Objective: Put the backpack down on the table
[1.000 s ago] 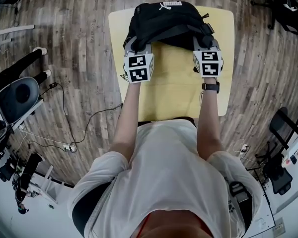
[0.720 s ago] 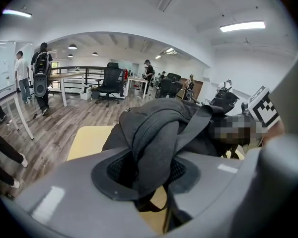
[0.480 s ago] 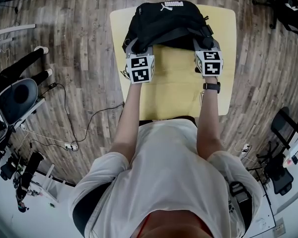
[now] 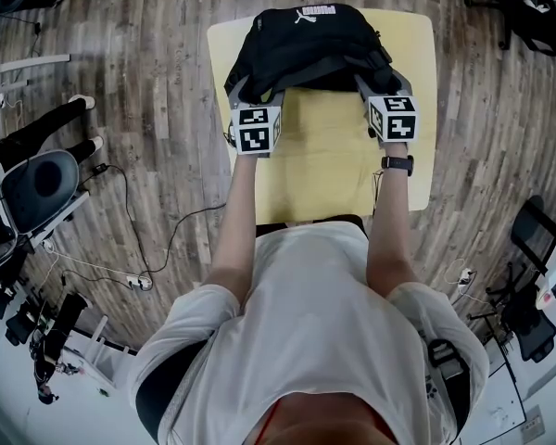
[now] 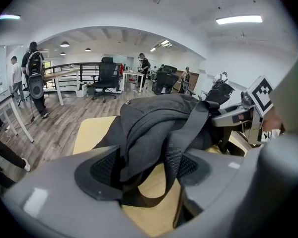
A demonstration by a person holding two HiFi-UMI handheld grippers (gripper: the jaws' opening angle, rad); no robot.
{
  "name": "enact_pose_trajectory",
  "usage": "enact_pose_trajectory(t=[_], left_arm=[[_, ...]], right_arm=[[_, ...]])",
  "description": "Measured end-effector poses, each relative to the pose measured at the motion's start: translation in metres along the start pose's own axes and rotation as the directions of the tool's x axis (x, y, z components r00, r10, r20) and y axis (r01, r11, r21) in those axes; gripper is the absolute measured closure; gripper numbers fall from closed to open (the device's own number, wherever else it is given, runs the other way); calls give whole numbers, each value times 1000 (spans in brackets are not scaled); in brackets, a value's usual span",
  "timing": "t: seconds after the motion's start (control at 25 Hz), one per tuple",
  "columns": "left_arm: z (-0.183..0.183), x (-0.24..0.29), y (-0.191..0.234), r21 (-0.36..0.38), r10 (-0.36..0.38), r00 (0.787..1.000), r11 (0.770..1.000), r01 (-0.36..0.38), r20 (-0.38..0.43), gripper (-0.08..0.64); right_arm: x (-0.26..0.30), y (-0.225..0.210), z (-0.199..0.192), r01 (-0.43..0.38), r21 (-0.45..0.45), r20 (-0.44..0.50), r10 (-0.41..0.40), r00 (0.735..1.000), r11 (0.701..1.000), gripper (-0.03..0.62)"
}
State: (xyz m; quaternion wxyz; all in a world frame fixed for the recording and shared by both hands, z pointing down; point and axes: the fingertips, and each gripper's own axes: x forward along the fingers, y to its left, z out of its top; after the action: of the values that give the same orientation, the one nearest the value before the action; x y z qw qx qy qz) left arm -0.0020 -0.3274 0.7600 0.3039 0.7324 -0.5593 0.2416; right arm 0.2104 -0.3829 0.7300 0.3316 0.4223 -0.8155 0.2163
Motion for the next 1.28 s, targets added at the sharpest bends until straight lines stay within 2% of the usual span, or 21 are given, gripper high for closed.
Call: enact_pose_trajectory(t=[0.2, 0.64, 0.88, 1.04, 1.28], left_arm=[[1, -10, -3, -13, -43, 999, 999, 43, -7, 189], [20, -58, -5, 7, -77, 996, 997, 77, 45, 176], [54, -92, -13, 38, -120, 984, 992, 116, 131, 176], [72, -121, -17, 63, -134, 973, 990, 124, 188, 178], [114, -161, -22, 95, -164, 942, 985, 141, 294, 178]], right_arm=[[-21, -7, 0, 53, 33, 17, -54, 998, 998, 337], [-75, 4, 27, 128, 54, 110, -134, 985, 990, 334], [-108, 29, 47, 165, 71, 168, -175, 970, 984, 336], [-132, 52, 65, 167, 95, 245, -185, 952, 981, 336], [-163, 83, 108, 171, 63, 352, -183, 918, 983, 356]])
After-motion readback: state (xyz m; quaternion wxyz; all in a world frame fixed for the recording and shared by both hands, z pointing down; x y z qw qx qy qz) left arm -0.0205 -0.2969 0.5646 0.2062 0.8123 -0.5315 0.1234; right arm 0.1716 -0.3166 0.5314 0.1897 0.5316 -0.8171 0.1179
